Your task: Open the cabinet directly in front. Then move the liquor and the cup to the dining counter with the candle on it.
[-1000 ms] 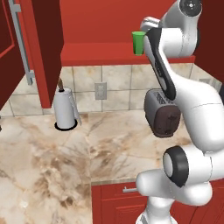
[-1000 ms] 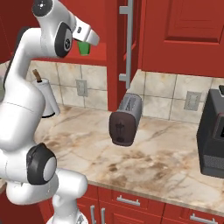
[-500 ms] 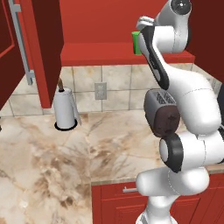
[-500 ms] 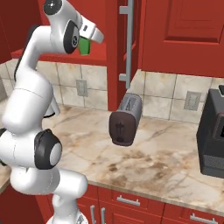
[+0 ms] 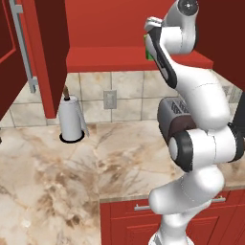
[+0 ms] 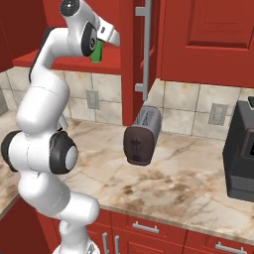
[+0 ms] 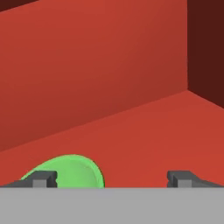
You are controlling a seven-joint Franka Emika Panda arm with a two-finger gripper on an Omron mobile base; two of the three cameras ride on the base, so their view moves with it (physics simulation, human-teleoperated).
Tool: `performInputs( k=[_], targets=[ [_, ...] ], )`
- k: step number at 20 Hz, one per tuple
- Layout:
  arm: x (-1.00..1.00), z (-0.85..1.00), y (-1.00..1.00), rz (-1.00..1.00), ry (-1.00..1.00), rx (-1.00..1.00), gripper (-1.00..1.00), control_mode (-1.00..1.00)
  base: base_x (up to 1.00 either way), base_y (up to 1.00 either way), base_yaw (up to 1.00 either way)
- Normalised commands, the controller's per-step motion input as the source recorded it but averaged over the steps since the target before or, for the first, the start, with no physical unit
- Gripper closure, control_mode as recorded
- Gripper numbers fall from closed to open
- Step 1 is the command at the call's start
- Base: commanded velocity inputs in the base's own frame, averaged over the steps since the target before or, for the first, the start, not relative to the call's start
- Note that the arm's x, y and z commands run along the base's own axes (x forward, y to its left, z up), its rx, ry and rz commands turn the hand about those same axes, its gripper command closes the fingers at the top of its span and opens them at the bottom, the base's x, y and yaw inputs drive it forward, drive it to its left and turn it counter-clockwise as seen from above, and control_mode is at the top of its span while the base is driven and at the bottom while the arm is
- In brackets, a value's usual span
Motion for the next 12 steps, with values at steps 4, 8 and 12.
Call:
performInputs(
  k=[4,8,12],
  targets=[
    [0.61,0.00,0.00,0.00,0.00,0.00,-1.00,-1.00,0.00,0.00,0.00],
    [0.60,0.00,-0.01,0.00,0.00,0.00,-1.00,-1.00,0.00,0.00,0.00],
    [0.51,0.00,-0.01,0.00,0.03,0.00,-1.00,-1.00,0.00,0.00,0.00]
  ],
)
